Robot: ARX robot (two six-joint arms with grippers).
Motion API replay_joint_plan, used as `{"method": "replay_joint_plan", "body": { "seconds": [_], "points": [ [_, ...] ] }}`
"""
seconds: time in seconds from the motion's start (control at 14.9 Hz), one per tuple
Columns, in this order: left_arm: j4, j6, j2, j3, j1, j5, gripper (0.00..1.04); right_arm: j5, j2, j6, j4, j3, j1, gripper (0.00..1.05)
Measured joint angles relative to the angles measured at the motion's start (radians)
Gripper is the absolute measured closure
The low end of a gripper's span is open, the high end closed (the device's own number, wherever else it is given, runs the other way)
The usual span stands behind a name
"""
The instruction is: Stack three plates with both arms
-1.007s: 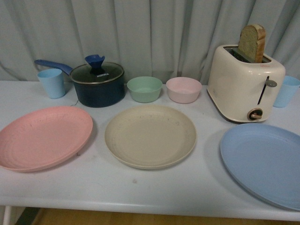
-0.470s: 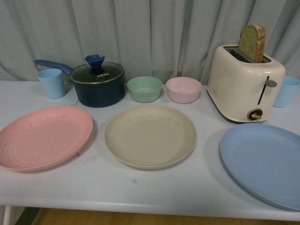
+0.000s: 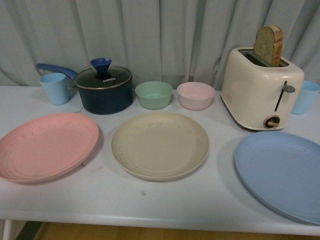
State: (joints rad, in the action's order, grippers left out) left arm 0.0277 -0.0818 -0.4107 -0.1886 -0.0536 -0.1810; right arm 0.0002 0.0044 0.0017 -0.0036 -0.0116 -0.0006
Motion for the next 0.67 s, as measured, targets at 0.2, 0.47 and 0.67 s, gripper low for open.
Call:
{"method": "replay_joint_plan", "body": {
  "seconds": [0.2,0.47,0.67],
  "points": [
    [-0.293,-0.014,-0.386,-0.144,0.069,0.181,0.07,0.000,0.000,0.000,0.000,0.000,0.000,0.06],
    [-0.314,0.033,-1.093,-0.557,0.126,0.264,0.07,0.000,0.000,0.000,0.000,0.000,0.000,0.06],
    [-0.212,0.045,-1.485,-0.893,0.185,0.235,0.07,0.000,0.000,0.000,0.000,0.000,0.000,0.06]
  ]
}}
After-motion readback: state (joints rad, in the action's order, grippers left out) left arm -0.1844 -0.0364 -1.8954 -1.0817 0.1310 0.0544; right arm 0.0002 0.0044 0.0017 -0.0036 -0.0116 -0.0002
